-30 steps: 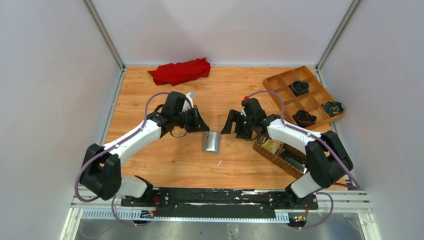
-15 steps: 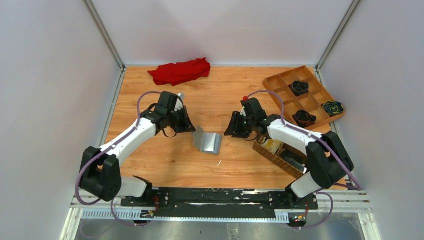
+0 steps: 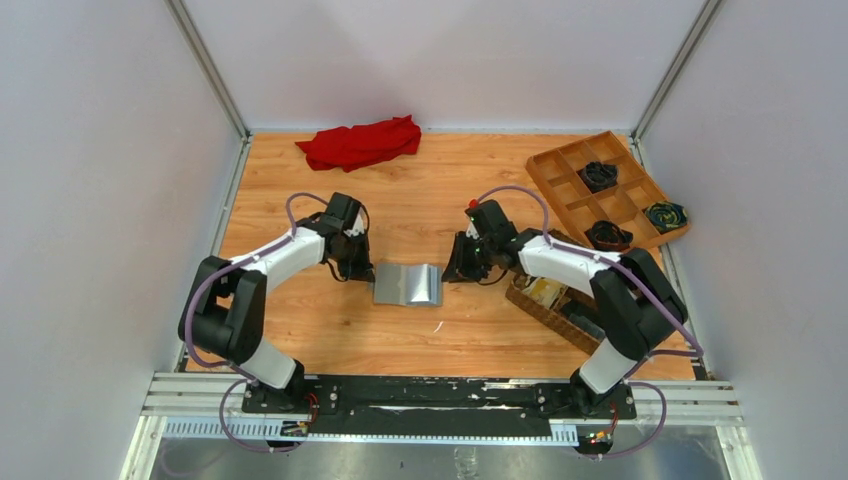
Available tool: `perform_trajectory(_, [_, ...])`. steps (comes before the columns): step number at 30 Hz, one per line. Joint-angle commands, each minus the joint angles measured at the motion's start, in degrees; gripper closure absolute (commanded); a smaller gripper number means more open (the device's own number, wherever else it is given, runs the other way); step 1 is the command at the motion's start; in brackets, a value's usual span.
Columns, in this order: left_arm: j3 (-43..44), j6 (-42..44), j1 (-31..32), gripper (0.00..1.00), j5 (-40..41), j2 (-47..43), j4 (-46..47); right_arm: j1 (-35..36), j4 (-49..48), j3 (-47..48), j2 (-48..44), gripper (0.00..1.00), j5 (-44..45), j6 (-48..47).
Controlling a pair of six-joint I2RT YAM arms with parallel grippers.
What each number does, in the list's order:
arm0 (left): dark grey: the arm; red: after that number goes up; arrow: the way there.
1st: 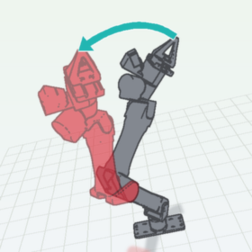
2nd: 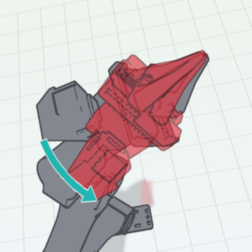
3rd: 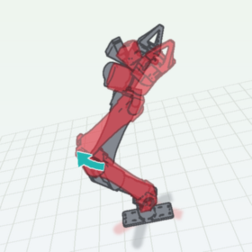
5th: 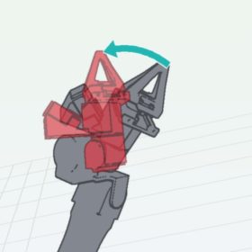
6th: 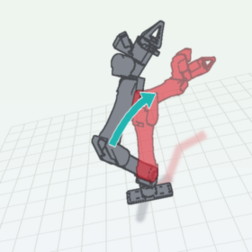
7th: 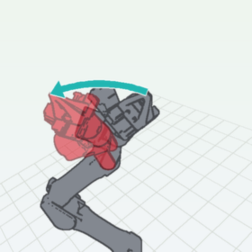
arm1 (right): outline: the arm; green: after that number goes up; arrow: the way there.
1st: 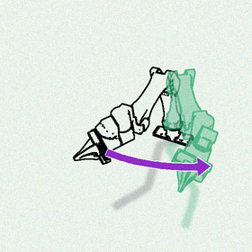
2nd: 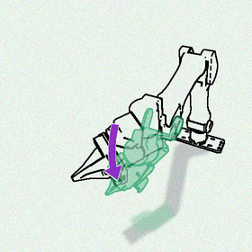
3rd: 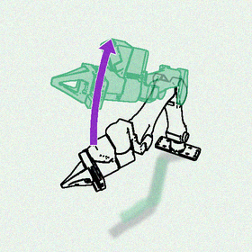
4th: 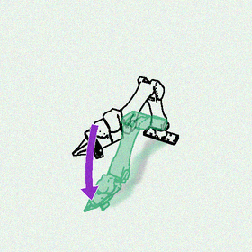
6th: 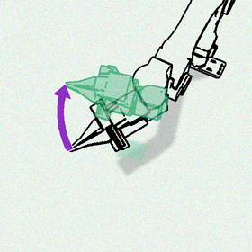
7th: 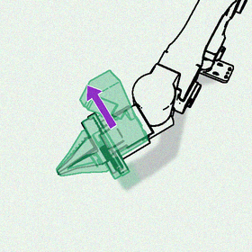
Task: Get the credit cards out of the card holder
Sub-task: Open the card holder at the center of the board.
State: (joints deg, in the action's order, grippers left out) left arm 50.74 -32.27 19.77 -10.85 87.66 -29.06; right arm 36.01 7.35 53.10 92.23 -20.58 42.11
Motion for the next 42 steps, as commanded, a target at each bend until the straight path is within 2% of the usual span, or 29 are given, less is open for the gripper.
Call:
perform_trajectory(1, [-0.80,0.52,-0.43,1.00,3.34,1.00,-0.70,1.34,0.38,1.69,1.60,0.74,-0.78,-0.19])
perform_trajectory(4, [-0.95,0.67,-0.43,1.00,3.79,1.35,-0.86,1.76,0.09,2.02,2.50,0.75,-0.97,-0.33])
perform_trajectory(11, [-0.86,0.91,-0.43,0.88,4.47,1.88,-2.35,2.46,0.19,3.18,4.64,0.81,-1.73,-0.65])
perform_trajectory(19, [0.61,-0.43,-0.43,0.53,4.85,-7.68,-4.73,3.00,-0.01,4.39,5.71,0.84,-2.05,-0.93])
perform_trajectory(25, [1.81,-3.17,-0.39,0.52,4.13,-16.75,-4.78,3.52,-0.18,6.07,7.64,0.85,-2.57,-0.57])
perform_trajectory(30, [1.23,-5.08,-0.40,0.50,1.62,-20.89,-2.50,3.73,-0.76,7.37,9.66,0.85,-3.70,0.05])
perform_trajectory(32, [0.99,-5.17,-0.39,0.47,1.08,-21.26,-2.15,3.85,-0.89,7.91,10.32,0.84,-3.97,0.00])
perform_trajectory(42, [0.21,-4.92,-0.43,0.46,-1.88,-20.54,-1.20,4.55,-1.42,9.36,12.01,0.73,-5.77,0.66])
